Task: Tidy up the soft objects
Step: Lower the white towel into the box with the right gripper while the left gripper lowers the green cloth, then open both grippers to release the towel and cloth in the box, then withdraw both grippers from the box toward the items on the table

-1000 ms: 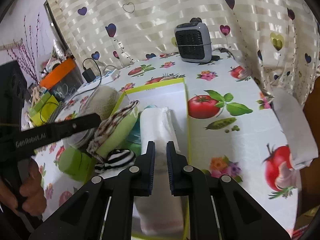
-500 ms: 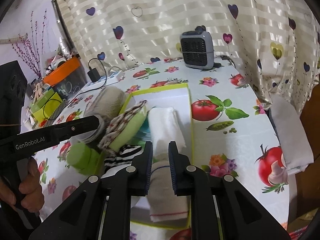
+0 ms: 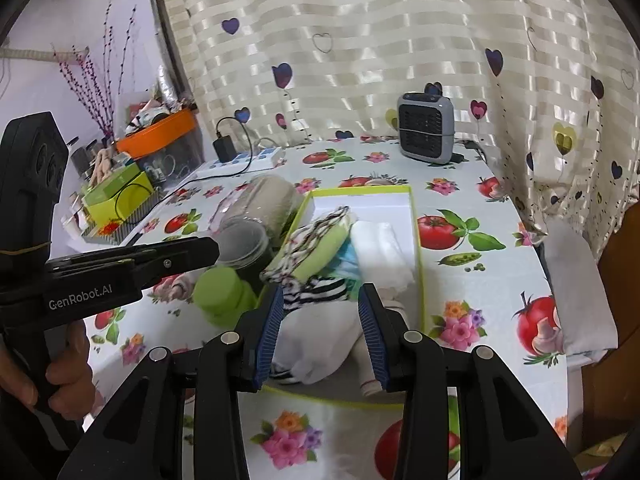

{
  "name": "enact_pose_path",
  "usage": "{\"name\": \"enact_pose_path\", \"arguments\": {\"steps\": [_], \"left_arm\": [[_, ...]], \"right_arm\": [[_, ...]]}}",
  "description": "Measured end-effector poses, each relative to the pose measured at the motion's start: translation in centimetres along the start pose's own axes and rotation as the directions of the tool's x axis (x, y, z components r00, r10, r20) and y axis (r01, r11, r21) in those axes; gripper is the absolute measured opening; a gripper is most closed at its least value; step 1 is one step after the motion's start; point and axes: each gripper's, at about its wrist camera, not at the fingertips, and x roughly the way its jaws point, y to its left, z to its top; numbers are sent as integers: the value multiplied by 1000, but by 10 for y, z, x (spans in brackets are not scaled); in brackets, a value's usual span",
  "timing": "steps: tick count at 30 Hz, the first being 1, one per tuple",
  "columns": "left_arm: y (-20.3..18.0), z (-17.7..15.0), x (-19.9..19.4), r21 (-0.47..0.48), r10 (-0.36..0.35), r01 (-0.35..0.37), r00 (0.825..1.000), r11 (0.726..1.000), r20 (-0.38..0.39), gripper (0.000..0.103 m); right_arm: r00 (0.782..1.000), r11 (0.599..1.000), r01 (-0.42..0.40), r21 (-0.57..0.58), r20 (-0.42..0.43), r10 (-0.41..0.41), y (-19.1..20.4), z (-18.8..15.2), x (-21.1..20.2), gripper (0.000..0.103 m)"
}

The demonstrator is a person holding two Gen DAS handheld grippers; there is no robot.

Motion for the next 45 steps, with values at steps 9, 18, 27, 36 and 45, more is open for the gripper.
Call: {"name": "enact_pose_path", "arguments": {"steps": [9, 18, 27, 36, 45], "left_arm": [[9, -12, -22, -15, 21, -21, 1000, 1000, 17, 20], [19, -21, -33, -35, 34, -33, 999, 999, 20, 20], [32, -27, -37, -59, 42, -40, 999, 997, 16, 20], [45, -32, -36, -86, 51, -50, 999, 995, 5, 20], [58, -36, -33, -108, 71, -71, 997, 992, -8, 20]], "right_arm": [[1000, 998, -20, -55, 10, 21, 24, -6, -15, 40], [1000, 996, -28, -86, 10, 29, 38, -8, -20, 40], [999, 993, -40, -109, -6, 40, 50, -11, -18, 40], [999, 990, -53, -130, -20, 51, 59, -10, -13, 40], [998, 988, -62, -143, -34, 57, 66, -11, -8, 40]]}}
